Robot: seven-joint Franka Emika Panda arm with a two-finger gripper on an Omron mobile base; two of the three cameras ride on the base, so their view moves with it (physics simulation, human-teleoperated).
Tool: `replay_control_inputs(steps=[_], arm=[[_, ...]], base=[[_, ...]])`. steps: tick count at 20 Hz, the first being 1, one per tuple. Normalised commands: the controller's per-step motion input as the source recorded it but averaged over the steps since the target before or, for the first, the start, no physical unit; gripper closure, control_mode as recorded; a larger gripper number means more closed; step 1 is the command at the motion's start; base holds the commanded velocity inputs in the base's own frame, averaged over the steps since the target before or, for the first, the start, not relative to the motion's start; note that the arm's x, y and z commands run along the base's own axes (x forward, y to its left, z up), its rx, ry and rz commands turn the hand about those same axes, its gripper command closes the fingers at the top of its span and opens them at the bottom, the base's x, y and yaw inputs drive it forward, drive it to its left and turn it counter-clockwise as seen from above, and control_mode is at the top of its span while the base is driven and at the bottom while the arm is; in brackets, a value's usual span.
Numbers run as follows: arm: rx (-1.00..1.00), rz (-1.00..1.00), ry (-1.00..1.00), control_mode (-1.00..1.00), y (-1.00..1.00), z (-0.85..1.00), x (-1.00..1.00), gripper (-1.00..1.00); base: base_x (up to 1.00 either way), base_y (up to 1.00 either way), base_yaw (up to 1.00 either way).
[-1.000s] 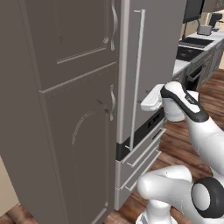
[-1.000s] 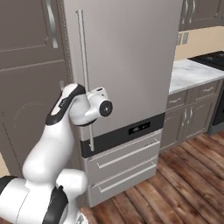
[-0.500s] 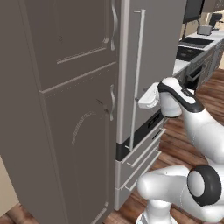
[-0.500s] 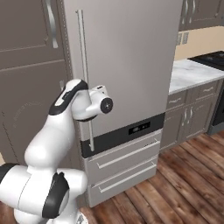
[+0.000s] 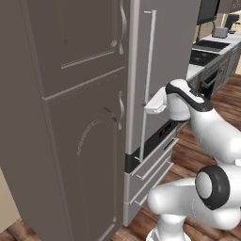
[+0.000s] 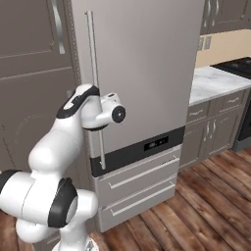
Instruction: Open the fridge, grab two sodas, and place both sodas inside the bowl with ice on the dining counter.
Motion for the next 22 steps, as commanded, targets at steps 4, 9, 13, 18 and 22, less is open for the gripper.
replay_control_inputs(steps=[4,9,13,18,22], arm=[[0.00,0.05,0.00,-1.00,0.00,0.00,0.22,-1.00],[0.00,0.06,0.00,-1.00,0.00,0.00,0.23,-1.00],[0.00,0.05,0.00,-1.00,0.00,0.00,0.24,-1.00],[0.00,0.01,-0.09,-1.00,0.01,0.00,-0.01,-1.00],[0.00,0.00,-0.09,-1.00,0.02,0.00,-0.05,-1.00]], base=[[0.00,0.00,0.00],[0.00,0.00,0.00],[0.00,0.00,0.00],[0.00,0.00,0.00],[0.00,0.00,0.00]])
